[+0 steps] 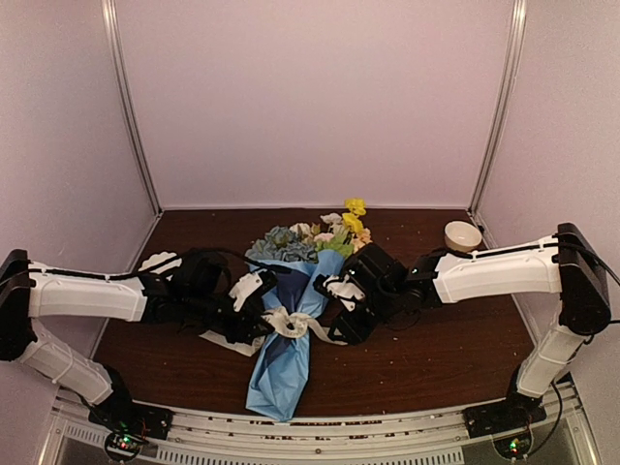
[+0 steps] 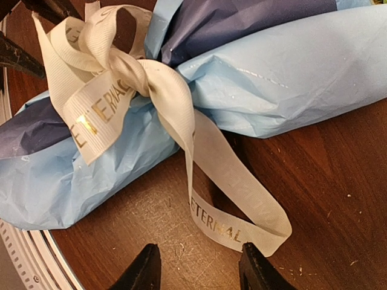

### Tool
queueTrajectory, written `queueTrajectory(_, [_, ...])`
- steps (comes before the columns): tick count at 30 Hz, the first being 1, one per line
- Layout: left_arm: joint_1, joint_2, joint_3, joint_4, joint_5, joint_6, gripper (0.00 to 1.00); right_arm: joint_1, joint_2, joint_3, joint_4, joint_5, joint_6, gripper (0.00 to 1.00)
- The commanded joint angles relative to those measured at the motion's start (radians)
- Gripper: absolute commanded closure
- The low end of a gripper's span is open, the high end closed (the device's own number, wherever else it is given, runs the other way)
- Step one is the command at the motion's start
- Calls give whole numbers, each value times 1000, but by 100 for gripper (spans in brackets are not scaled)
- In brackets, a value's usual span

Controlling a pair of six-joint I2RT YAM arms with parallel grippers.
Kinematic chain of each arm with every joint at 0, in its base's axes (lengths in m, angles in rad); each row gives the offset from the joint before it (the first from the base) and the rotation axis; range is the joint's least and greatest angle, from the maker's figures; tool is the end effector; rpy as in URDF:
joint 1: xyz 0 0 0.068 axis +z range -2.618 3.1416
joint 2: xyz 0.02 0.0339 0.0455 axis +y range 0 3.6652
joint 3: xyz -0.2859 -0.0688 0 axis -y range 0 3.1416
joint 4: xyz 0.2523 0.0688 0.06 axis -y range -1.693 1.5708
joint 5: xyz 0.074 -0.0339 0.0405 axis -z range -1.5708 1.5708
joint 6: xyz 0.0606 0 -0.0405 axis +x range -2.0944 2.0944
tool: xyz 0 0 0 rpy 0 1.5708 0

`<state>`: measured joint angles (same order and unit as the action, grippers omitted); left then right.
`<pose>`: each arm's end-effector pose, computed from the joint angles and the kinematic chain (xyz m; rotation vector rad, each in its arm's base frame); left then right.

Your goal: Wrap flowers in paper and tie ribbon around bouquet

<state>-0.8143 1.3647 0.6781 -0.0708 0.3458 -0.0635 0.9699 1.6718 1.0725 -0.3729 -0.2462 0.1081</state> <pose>0.1840 -0.2249 0.1898 1.0562 2.1838 -0.8252 0.1946 0.3101 0.1955 -1.2051 2.3779 0.7048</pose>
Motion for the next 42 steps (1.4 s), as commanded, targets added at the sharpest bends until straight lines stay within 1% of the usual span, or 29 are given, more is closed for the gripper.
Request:
queueTrajectory(1, [-2, -22, 21, 40, -69, 30, 62, -4, -6, -4, 6, -1, 8, 55])
queueTrajectory(6, [-2, -38, 19, 56, -56, 25, 61, -4, -5, -8, 6, -1, 8, 55])
queueTrajectory(9, [-2, -59, 10, 53, -85, 26, 53, -4, 0, -8, 5, -5, 7, 55])
queueTrajectory(11, [-2, -72, 8, 43, -99, 29, 51, -4, 4, -8, 3, -6, 5, 55])
queueTrajectory(13, [-2, -84, 6, 40, -100, 30, 51, -5, 6, -7, 3, -8, 5, 55])
queueTrajectory(14, [-2, -89, 5, 40, -97, 30, 53, -4, 6, -7, 4, -10, 5, 55])
queueTrajectory(15, [-2, -91, 5, 41, -89, 30, 56, -4, 6, -6, 3, -10, 5, 55])
queueTrajectory(17, [-2, -87, 5, 33, -64, 30, 71, -4, 5, -5, 3, -11, 6, 55])
queueTrajectory(18, [-2, -81, 9, 27, -49, 29, 76, -5, 4, -5, 2, -11, 5, 55])
queueTrajectory(19, [-2, -78, 11, 15, -36, 30, 76, -5, 2, -5, 2, -9, 5, 55])
queueTrajectory(22, [-2, -67, 10, -16, -31, 37, 61, -6, 1, -7, -1, -7, 3, 55])
queueTrajectory(24, [0, -63, 0, -20, -30, 34, 55, -5, 1, -7, -4, -5, 2, 55])
queueTrajectory(28, [1, -37, 3, -42, 3, 26, 54, -5, 3, -6, -8, -5, 2, 55])
queueTrajectory(32, [1, -18, -5, -61, 23, 23, 57, -5, -1, -7, -9, -3, 2, 55])
queueTrajectory(35, [1, -26, -14, -65, 21, 13, 60, -6, -1, -8, -11, -2, 2, 55])
queueTrajectory(36, [1, -29, -17, -68, 18, 10, 66, -5, -1, -9, -11, -2, 2, 55])
queueTrajectory(38, [0, -50, -21, -70, 12, -2, 83, -6, -2, -11, -9, -1, 4, 55])
queueTrajectory(39, [1, -62, -27, -68, 13, -7, 89, -5, -1, -13, -9, -2, 4, 55])
queueTrajectory(42, [0, -111, -56, -56, 8, -27, 97, -6, -1, -14, -8, -2, 7, 55])
